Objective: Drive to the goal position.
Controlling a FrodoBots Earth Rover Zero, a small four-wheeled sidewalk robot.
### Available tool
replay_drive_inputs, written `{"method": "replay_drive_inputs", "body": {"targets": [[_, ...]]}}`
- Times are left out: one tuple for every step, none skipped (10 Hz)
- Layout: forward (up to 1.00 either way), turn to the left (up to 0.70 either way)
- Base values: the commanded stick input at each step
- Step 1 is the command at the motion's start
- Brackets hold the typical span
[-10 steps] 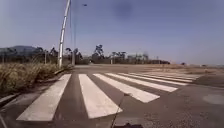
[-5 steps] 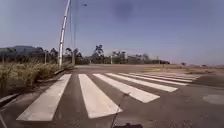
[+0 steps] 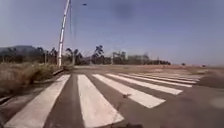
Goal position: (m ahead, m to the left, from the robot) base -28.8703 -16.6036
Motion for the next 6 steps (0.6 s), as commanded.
{"method": "replay_drive_inputs", "body": {"targets": [[0.00, 0.00], [0.00, 0.00], [0.00, 0.00], [0.00, 0.00], [0.00, 0.00], [0.00, 0.00]]}}
